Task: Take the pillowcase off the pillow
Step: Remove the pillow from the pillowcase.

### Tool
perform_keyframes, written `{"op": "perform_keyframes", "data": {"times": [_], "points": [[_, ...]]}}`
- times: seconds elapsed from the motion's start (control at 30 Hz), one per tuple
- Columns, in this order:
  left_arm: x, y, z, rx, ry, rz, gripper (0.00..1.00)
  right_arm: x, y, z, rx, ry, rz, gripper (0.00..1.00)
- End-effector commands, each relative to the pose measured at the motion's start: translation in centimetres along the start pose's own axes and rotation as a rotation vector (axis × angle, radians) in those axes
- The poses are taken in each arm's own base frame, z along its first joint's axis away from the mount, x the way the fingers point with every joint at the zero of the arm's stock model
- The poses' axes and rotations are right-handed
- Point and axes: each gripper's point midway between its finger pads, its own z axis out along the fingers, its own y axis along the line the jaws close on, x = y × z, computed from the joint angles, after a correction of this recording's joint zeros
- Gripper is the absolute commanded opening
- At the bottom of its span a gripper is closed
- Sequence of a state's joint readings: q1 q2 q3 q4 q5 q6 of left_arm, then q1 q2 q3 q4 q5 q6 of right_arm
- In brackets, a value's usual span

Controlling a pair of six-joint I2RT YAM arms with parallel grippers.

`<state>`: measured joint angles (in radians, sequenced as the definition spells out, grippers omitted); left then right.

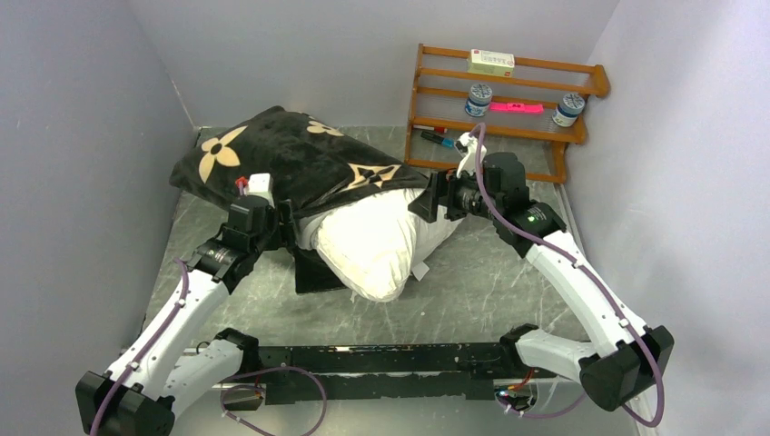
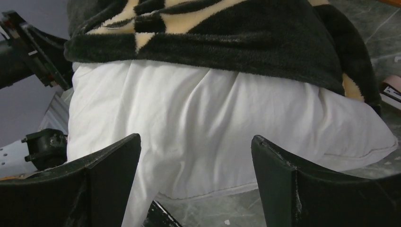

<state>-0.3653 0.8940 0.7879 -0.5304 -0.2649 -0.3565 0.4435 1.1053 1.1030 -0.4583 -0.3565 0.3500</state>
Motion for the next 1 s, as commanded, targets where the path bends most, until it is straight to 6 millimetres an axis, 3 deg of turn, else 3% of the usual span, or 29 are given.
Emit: {"op": "perform_keyframes", "data": {"times": [0.0, 0.1, 0.17, 0.43, 0.6, 0.67, 0.77, 0.97], "points": [[-0.9, -2.0, -0.7, 0.104, -0.028, -0.062, 0.82, -1.2, -1.2, 1.2, 0.051, -0.058, -0.001, 0.89], [-1.1, -2.2, -1.0, 0.12, -0.03, -0.046, 0.84, 0.9, -2.4, 2.7, 0.063, 0.001, 0.014, 0.87], [-1.0, -2.1, -1.1, 0.121, -0.028, -0.031, 0.85, 2.8, -2.0, 3.7, 0.007, 0.061, 0.031, 0.87], [-2.9, -4.5, -2.8, 0.272, -0.058, 0.074, 0.91, 8.3, 4.1, 5.4, -0.153, 0.167, -0.018, 0.86], [-4.4, -6.8, -4.4, 0.406, -0.068, 0.141, 0.95, 10.2, 8.5, 5.6, -0.296, 0.198, -0.015, 0.86], [-5.3, -7.6, -5.3, 0.455, -0.084, 0.167, 0.96, 10.7, 9.7, 5.5, -0.332, 0.216, -0.022, 0.86], [-7.0, -8.7, -6.8, 0.516, -0.116, 0.199, 0.96, 10.4, 9.9, 5.1, -0.322, 0.222, -0.059, 0.86], [-9.2, -10.3, -8.4, 0.596, -0.133, 0.236, 0.96, 7.9, 7.3, 3.5, -0.179, 0.187, -0.118, 0.9]]}}
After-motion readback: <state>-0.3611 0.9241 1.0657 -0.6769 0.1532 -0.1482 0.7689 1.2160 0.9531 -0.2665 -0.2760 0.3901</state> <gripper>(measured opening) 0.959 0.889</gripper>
